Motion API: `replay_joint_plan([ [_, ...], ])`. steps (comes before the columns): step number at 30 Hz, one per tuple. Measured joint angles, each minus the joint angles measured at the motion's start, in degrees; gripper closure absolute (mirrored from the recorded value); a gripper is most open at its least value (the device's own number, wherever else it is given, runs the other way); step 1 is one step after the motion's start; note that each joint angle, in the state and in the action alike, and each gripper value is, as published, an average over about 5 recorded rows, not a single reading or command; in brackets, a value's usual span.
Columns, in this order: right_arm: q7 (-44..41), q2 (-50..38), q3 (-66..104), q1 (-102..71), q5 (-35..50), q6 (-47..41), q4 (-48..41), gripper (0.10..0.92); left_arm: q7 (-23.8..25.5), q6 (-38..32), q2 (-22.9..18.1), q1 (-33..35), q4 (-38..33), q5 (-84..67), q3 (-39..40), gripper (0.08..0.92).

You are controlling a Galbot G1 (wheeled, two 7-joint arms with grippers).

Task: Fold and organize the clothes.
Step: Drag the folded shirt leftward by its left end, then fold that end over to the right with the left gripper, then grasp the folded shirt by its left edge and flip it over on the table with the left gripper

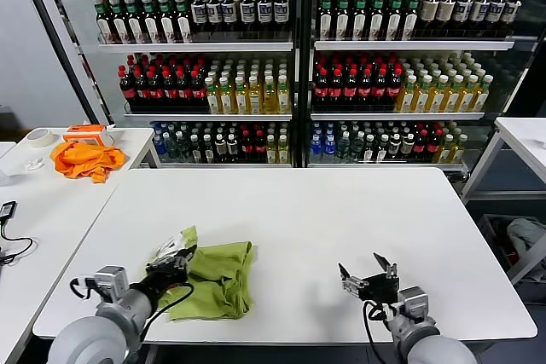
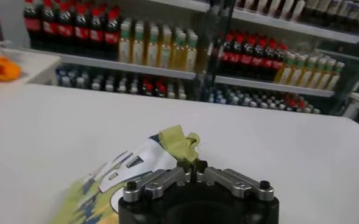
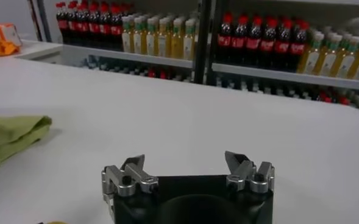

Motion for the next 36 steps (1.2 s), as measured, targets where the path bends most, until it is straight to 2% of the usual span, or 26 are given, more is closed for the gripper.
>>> replay_joint_plan([
  [3, 0.0, -0.2, 1.6, -0.1, 0.8, 0.0, 0.6, 0.203, 0.4, -0.1, -0.7, -1.8, 1.2, 0.1, 2.1, 0.887],
  [5, 0.0, -0.2, 2.3, -0.1, 1.2, -0.1, 0.9, 0.203, 0.7, -0.4, -1.3, -2.8, 1.7, -0.3, 3.3, 0.850],
  [16, -0.2, -0.3, 4.3, 1.3, 2.3, -0.4, -0.1, 0.203, 4.3, -3.6, -6.6, -5.2, 1.7, -3.9, 6.6, 0.531],
  [21, -0.4, 0.1, 4.2, 2.5, 2.5, -0.4, -0.9, 0.203, 6.3, -5.6, -5.5, -3.3, 2.1, -0.8, 3.8, 0.392],
  [28, -0.4, 0.2, 3.8, 3.5, 2.8, -0.3, -1.5, 0.203, 6.9, -6.7, -2.7, 1.8, 6.1, 6.3, -3.0, 0.205],
  [36, 0.2, -0.1, 3.3, 4.4, 3.4, -0.5, -1.5, 0.203, 7.1, -7.0, -2.9, 4.5, 10.9, 12.5, -6.3, 0.177],
])
